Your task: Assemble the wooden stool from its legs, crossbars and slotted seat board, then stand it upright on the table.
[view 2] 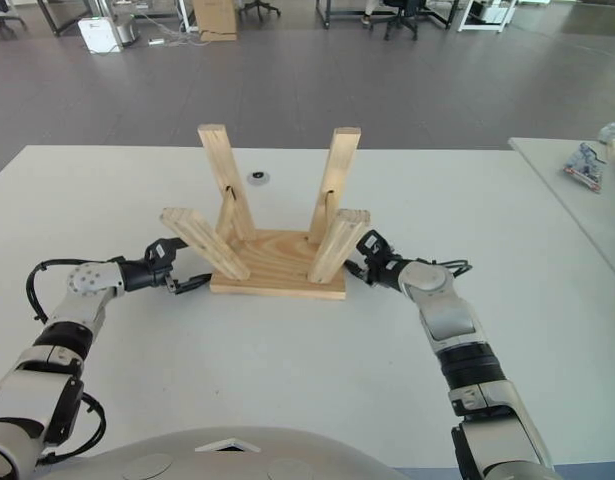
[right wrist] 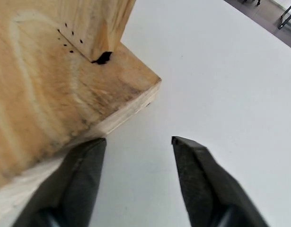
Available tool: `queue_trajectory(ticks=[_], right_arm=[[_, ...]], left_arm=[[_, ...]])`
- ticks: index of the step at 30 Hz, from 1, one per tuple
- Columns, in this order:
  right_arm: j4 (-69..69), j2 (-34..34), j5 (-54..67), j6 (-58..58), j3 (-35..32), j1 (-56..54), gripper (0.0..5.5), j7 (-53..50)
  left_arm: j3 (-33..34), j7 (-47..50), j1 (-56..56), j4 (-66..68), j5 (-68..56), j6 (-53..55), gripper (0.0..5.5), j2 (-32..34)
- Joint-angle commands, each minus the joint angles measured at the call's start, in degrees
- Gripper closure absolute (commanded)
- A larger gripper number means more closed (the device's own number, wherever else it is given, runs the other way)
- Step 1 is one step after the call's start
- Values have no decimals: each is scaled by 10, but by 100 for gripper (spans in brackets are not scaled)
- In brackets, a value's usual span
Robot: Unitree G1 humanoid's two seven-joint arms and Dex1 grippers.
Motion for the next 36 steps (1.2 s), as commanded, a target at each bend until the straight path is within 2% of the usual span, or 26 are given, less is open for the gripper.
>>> queue_trajectory(ticks=[1,10,12,22,29,36], right_arm=[[-21,21,7,9,13,2,386,7],[-111,36,28,60,31,41,550,22],[-112,42,30,61,33,38,550,21],[-117,59,41,62,34,31,550,36],[-104,-1,45,54,-16,59,550,54],[-176,-36,77,80,-12,131,550,97]], left_arm=[[-2,-6,45,-86,-24,39,171,-10],[1,3,88,-152,-26,77,319,5],[-3,-6,101,-170,-31,88,369,8],[-5,-25,130,-222,-46,132,539,22],[12,-44,164,-220,-46,130,549,70],[15,-41,195,-229,-54,124,549,79]])
